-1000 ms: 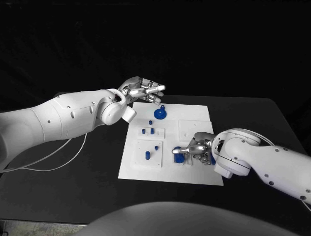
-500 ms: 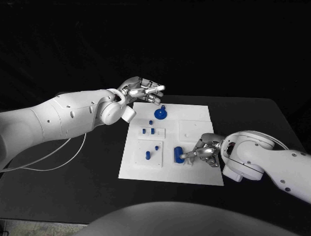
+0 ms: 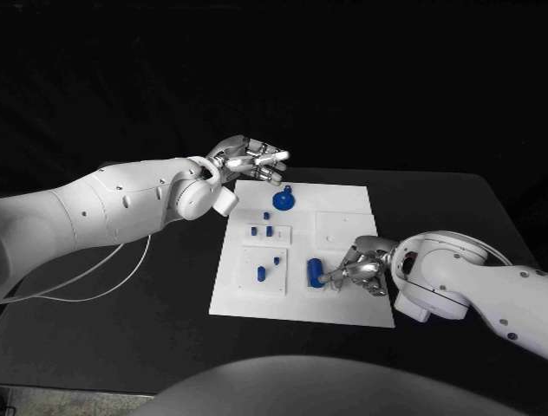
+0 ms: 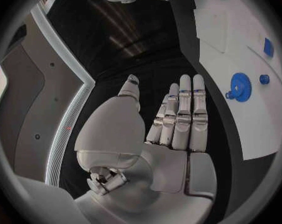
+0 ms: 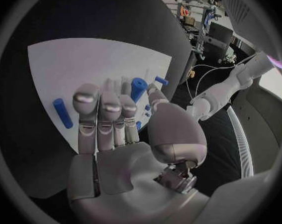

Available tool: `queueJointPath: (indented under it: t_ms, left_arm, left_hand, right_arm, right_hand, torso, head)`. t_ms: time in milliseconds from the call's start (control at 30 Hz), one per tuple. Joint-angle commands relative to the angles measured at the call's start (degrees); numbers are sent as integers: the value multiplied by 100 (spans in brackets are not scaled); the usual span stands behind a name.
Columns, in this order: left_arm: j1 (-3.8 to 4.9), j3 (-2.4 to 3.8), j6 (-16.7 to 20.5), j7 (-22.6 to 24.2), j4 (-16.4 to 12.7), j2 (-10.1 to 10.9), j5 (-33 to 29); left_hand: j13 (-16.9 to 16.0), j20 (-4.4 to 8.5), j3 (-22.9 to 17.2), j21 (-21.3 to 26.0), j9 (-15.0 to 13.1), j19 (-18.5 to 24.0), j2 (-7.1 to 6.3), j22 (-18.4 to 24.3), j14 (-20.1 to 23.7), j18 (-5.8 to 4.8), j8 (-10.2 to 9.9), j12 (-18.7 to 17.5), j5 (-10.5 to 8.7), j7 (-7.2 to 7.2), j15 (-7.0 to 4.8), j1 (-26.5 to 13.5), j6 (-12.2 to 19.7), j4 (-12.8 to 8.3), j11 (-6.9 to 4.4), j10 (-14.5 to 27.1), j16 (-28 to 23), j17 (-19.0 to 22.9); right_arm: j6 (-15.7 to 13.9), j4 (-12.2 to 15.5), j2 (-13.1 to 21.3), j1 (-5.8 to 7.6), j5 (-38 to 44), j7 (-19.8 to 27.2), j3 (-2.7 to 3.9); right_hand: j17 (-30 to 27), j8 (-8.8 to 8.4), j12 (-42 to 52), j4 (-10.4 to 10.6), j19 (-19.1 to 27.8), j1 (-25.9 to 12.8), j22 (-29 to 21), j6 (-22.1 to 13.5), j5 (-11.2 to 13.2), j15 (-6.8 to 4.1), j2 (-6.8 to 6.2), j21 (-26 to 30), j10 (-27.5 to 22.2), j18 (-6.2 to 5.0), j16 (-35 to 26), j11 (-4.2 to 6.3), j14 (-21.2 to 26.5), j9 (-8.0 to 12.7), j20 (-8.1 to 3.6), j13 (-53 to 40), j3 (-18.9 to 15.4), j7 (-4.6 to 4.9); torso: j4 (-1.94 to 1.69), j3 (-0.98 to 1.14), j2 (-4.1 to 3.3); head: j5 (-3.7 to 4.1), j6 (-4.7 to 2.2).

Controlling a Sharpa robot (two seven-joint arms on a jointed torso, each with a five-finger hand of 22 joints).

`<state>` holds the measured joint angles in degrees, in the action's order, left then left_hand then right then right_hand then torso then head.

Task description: Assemble the parts on the task board

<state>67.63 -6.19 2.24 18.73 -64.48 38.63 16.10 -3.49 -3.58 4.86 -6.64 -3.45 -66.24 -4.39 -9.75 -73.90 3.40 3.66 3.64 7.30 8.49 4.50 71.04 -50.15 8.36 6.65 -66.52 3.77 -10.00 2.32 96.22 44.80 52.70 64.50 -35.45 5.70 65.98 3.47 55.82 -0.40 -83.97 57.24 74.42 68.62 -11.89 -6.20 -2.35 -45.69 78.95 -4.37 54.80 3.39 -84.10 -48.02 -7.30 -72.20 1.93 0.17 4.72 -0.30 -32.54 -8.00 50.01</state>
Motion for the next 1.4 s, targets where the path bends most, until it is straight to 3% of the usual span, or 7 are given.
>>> queueJointPath:
  t_ms: [33,133,233,433,667,1100,1400]
  left_arm:
    - [-2,3,-80,16,-16,-7,-22]
    - [-2,2,-81,13,-15,-10,-22]
    - [-2,2,-86,11,-15,-12,-22]
    - [-2,1,-93,-3,-14,-15,-22]
    - [-2,0,-116,-39,-10,-10,-89]
    - [-1,0,-127,-62,-11,-3,-111]
    - [-1,-1,-129,-62,-12,10,-112]
  left_hand:
    - [-9,-18,-14,-25,7,11,50,5,23,17,-8,-18,-4,24,13,10,5,-36,12,41,-5,-5]
    - [-9,-18,-14,-25,7,11,50,5,23,17,-8,-18,-4,24,13,10,5,-36,12,41,-5,-5]
    - [-9,-18,-14,-25,7,11,50,5,23,17,-8,-18,-4,24,13,10,5,-36,12,41,-5,-5]
    - [-9,-18,-4,-34,7,12,72,18,23,17,-8,-18,-5,24,13,5,-3,-42,12,42,-5,-6]
    - [-9,-18,4,-39,6,13,88,25,24,18,-7,-17,-8,24,13,-10,-13,-37,12,40,-5,-7]
    - [-10,-19,13,-47,7,13,98,36,23,18,-8,-16,-25,27,13,-17,-7,-36,11,37,-4,-8]
    - [-9,-18,15,-55,7,14,106,49,24,18,-7,-18,-29,26,13,-6,-8,-43,12,40,-5,-9]
  right_arm:
    - [29,-51,-41,-7,78,9,3]
    - [-20,-99,-85,-9,125,-30,3]
    - [-63,-145,-132,-15,178,-56,2]
    - [-129,-222,-210,-37,223,-78,2]
    - [-326,-261,-250,-86,220,-46,1]
    - [-271,-279,-262,-127,195,-1,1]
    - [-549,-202,-180,-158,60,464,2]
  right_hand:
    - [-7,27,41,-22,-327,-3,8,45,-124,-43,122,-32,20,36,22,39,-2,-47,-53,-9,-24,-16]
    - [-8,25,51,-120,-326,9,7,59,-126,-48,240,-35,31,43,30,50,-3,-83,-59,-14,-44,-31]
    - [-12,26,52,-157,-326,26,7,76,19,-52,265,-37,34,47,31,56,-3,-101,-63,-15,70,-42]
    - [-26,22,51,-216,-326,-52,1,89,59,-56,191,-46,42,56,33,63,1,-153,-69,-17,368,-53]
    - [-24,26,84,-204,-330,-74,8,123,20,-64,181,-73,60,56,44,73,-5,-169,-75,-34,410,-66]
    - [-30,23,76,-248,-326,-34,5,124,-103,-68,101,-82,59,61,51,77,0,-185,-79,-33,478,-72]
    - [-33,28,126,81,-334,-107,7,166,-7,-73,-85,-136,90,57,70,79,-4,-290,-86,-65,520,-74]
  torso:
    - [-6,-10,2]
    - [-4,-10,1]
    - [-4,-10,0]
    - [-6,-9,3]
    - [-3,-7,2]
    - [-5,-6,3]
    - [-2,-4,-1]
  head:
    - [1,-1]
    - [4,-1]
    - [8,-1]
    - [13,-1]
    - [9,-1]
    - [26,-1]
    - [21,-1]
